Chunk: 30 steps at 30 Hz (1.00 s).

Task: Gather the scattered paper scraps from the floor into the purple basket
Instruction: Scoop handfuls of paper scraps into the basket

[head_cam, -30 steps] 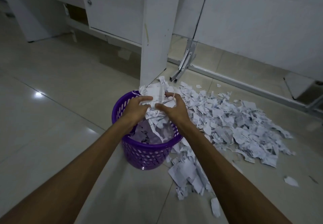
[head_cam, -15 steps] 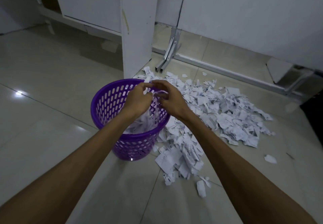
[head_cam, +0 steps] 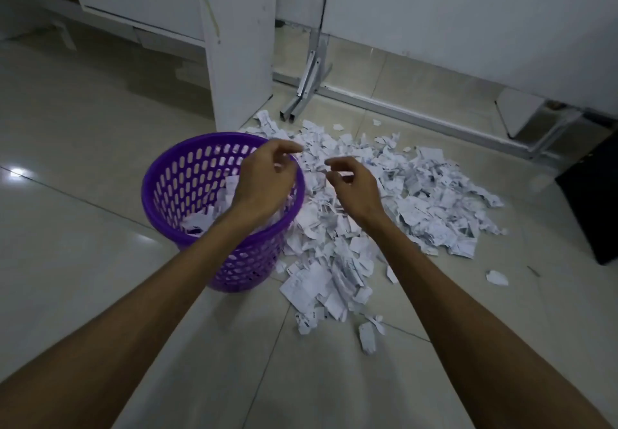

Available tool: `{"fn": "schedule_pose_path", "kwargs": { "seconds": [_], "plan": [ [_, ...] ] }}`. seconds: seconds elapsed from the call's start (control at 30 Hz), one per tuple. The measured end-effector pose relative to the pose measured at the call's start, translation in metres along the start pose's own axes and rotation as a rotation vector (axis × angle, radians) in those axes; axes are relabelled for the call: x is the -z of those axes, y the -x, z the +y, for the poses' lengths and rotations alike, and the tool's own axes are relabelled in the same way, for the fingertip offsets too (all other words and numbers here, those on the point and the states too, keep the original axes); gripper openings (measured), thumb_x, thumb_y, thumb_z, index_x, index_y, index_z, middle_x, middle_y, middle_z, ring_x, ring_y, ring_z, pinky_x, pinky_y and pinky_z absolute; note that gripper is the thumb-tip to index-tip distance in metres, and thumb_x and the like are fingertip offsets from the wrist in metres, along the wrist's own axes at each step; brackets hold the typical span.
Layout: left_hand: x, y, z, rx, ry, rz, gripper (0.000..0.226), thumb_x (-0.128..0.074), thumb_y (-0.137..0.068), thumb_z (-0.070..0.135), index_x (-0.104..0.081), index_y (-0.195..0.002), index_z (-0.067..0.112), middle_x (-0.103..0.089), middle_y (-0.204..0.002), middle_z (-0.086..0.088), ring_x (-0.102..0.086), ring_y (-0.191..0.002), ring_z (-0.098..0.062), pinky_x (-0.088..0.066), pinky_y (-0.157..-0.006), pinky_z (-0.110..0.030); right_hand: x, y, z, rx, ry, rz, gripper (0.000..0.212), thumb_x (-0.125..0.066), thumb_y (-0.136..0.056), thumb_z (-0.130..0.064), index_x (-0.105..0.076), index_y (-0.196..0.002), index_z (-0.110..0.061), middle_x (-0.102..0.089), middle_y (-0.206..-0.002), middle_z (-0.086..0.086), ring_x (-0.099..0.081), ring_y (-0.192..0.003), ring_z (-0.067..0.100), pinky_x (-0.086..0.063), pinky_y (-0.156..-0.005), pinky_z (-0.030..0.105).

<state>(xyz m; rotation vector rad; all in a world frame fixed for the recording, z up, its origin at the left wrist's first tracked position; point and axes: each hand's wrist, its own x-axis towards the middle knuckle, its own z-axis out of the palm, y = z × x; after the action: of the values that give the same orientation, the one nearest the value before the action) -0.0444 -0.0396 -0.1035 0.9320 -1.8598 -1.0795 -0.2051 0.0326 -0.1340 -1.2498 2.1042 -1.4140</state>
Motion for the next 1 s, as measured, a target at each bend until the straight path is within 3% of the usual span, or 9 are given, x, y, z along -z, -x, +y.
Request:
{"fn": "schedule_pose_path", "kwargs": {
  "seconds": [0.1,0.17,0.3,0.4,0.5,0.67,0.77,0.87,1.0],
  "plan": [
    [-0.032,0.012,0.012,-0.289,-0.026,-0.111,0.026,-0.057,-0.090,0.004,-0.068,-0.103,0.023,-0.065,-0.107,0.012,-0.060,-0.096,0.000,-0.049,-0.079,-0.010,0.030,0.011,0.046,-0.177,0.084,-0.073,0.027,-0.060,-0.098,-0.027,-0.063,-0.122,-0.015,-0.064,-0.121,0.004,-0.062,-0.107,0.018,-0.051,-0.087,0.031],
    [-0.056,0.021,0.005,-0.341,-0.024,-0.243,0.026,-0.058,-0.089,0.004,-0.068,-0.104,0.023,-0.065,-0.107,0.012,-0.060,-0.099,-0.002,-0.050,-0.082,-0.014,0.046,0.022,0.079,-0.258,0.134,-0.084,0.034,-0.058,-0.098,-0.032,-0.061,-0.127,-0.014,-0.061,-0.128,0.007,-0.057,-0.118,0.021,-0.047,-0.098,0.035],
    [-0.108,0.047,-0.051,0.001,-0.046,-0.513,0.029,-0.059,-0.094,0.021,-0.061,-0.122,0.029,-0.057,-0.132,0.007,-0.052,-0.120,-0.006,-0.044,-0.096,-0.022,0.072,0.048,0.144,-0.364,0.213,-0.063,0.049,-0.052,-0.099,-0.042,-0.055,-0.136,-0.010,-0.055,-0.141,0.009,-0.049,-0.131,0.024,-0.039,-0.107,0.033],
    [-0.129,0.070,-0.106,0.341,-0.129,-0.453,0.040,-0.057,-0.096,0.026,-0.052,-0.135,0.021,-0.051,-0.141,-0.008,-0.050,-0.127,-0.023,-0.041,-0.103,-0.032,0.076,0.063,0.187,-0.422,0.269,-0.125,0.061,-0.041,-0.100,-0.051,-0.042,-0.147,-0.013,-0.039,-0.154,0.009,-0.033,-0.144,0.025,-0.027,-0.118,0.041],
    [-0.142,0.098,-0.150,0.501,-0.170,-0.414,0.050,-0.053,-0.097,0.034,-0.041,-0.145,0.023,-0.037,-0.153,-0.006,-0.037,-0.138,-0.022,-0.032,-0.114,-0.038,0.068,0.065,0.221,-0.466,0.298,-0.147,0.070,-0.033,-0.097,-0.060,-0.030,-0.154,-0.019,-0.022,-0.162,0.010,-0.015,-0.151,0.026,-0.015,-0.122,0.043],
    [-0.172,0.111,-0.162,0.502,-0.116,-0.333,0.064,-0.057,-0.094,0.043,-0.031,-0.151,0.028,-0.014,-0.162,-0.002,-0.009,-0.149,-0.016,-0.017,-0.120,-0.043,0.042,0.055,0.244,-0.390,0.528,-0.180,0.059,-0.030,-0.101,-0.055,-0.034,-0.152,-0.025,-0.020,-0.161,0.015,-0.015,-0.149,0.037,-0.014,-0.120,0.051],
    [-0.195,0.106,-0.157,0.462,-0.077,-0.267,0.075,-0.068,-0.088,0.038,-0.030,-0.151,0.021,-0.022,-0.159,-0.004,-0.021,-0.146,-0.019,-0.024,-0.118,-0.041,0.029,0.063,0.242,-0.258,0.572,-0.172,0.051,-0.030,-0.102,-0.055,-0.053,-0.135,-0.025,-0.046,-0.148,0.009,-0.038,-0.139,0.030,-0.022,-0.115,0.054],
    [-0.218,0.103,-0.157,0.408,-0.141,-0.211,0.077,-0.074,-0.083,0.032,-0.036,-0.148,0.015,-0.035,-0.149,-0.010,-0.033,-0.138,-0.024,-0.031,-0.113,-0.038,0.048,0.068,0.239,-0.057,0.543,0.017,0.053,-0.036,-0.093,-0.068,-0.065,-0.103,-0.025,-0.065,-0.111,-0.005,-0.059,-0.109,0.016,-0.037,-0.100,0.042],
    [-0.240,0.100,-0.159,0.338,-0.194,-0.191,0.072,-0.076,-0.082,0.026,-0.042,-0.144,0.012,-0.035,-0.149,-0.014,-0.031,-0.138,-0.026,-0.024,-0.110,-0.030,0.125,0.057,0.271,-0.122,0.611,0.289,0.051,-0.046,-0.093,-0.062,-0.064,-0.120,-0.023,-0.055,-0.134,0.003,-0.050,-0.125,0.021,-0.036,-0.104,0.040]
  ]
}}
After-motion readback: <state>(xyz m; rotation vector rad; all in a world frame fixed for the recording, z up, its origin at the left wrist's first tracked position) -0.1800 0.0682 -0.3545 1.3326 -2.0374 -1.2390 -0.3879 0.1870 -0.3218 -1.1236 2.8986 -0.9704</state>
